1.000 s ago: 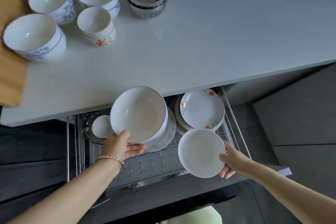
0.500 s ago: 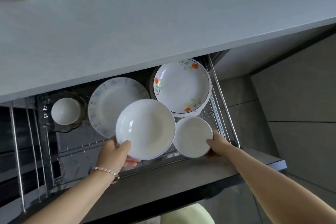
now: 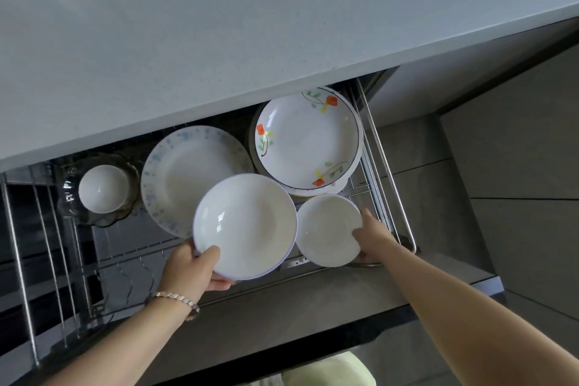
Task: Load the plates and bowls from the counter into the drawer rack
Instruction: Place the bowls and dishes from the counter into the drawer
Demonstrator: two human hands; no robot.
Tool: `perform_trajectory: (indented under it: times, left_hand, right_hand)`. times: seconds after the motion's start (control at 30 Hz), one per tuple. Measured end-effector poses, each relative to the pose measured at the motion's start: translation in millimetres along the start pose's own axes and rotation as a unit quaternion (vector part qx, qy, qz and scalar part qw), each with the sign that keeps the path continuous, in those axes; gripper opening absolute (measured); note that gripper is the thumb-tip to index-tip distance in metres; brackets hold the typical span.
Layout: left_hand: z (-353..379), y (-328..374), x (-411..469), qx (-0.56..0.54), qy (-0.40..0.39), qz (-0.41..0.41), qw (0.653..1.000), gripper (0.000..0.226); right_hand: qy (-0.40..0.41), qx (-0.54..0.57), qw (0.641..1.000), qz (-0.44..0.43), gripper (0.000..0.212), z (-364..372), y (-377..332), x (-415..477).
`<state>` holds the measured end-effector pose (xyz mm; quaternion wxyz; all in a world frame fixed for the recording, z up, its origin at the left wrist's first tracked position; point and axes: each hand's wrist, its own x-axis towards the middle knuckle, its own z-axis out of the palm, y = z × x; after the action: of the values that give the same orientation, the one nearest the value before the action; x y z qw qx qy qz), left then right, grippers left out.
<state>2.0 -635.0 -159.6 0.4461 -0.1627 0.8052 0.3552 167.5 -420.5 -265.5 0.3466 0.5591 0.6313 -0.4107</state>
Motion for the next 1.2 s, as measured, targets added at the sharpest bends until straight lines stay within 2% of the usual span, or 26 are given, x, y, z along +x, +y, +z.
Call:
perform_trajectory:
  times: [0.13,0.3,0.4,0.5,0.57,0.63,0.7,0.8,1.0,1.1,1.13,1.2]
  left_hand:
    - [1,-2,10,-0.001,0.004,-0.003,1.0,0.017]
    - [3,-4,19,-0.006,0.003,-0.001,1.0,0.021]
    - [3,-5,21,-0.002,0.003,-0.006,1.0,0.022]
    - [2,-4,21,-0.009,0.001,-0.005,1.0,0.021]
    - [1,-4,20,-0.011,0.001,-0.006,1.0,0.02]
    - [0,-5,19,-0.01,0.002,-0.011,1.0,0.02]
    - [0,-6,18,-0.01,0.0,-0.015,1.0,0.02]
    - [0,-7,17,-0.007,-0.001,-0.011,1.0,0.019]
    - [1,-10,17,0.009,0.001,-0.006,1.0,0.018]
    - [2,-11,15,0.027,-0.004,-0.003,1.0,0.017]
    - [2,-10,14,0.035,-0.01,-0.002,0.999,0.017]
    - [5,-10,14,0.058,-0.026,-0.001,0.998,0.018]
  right_hand:
    - [0.07,-0.094,0.993,-0.024,0.061,-7,5,6]
    - [0.112,-0.124,0.986,0.03,0.045,-21,0,7]
    - [0.141,-0.141,0.98,0.023,0.042,-15,-3,3]
    - [0.157,-0.218,0.963,-0.009,0.059,-9,-6,-4]
    - [0.182,-0.313,0.93,-0.061,0.068,-3,-9,-11]
    - [0.169,-0.36,0.913,-0.093,0.093,6,-15,-14]
    - [0.129,-0.332,0.932,-0.067,0.124,13,-24,-12]
    - [0.087,-0.304,0.948,-0.04,0.142,24,-36,-3]
    - [0.137,-0.225,0.965,-0.016,0.134,40,-34,-3]
    - [0.125,-0.174,0.977,0.01,0.138,30,-34,-8]
    - [0.129,-0.168,0.977,-0.001,0.138,25,-34,-10]
    - [0.161,-0.141,0.974,-0.076,0.126,9,-34,-20]
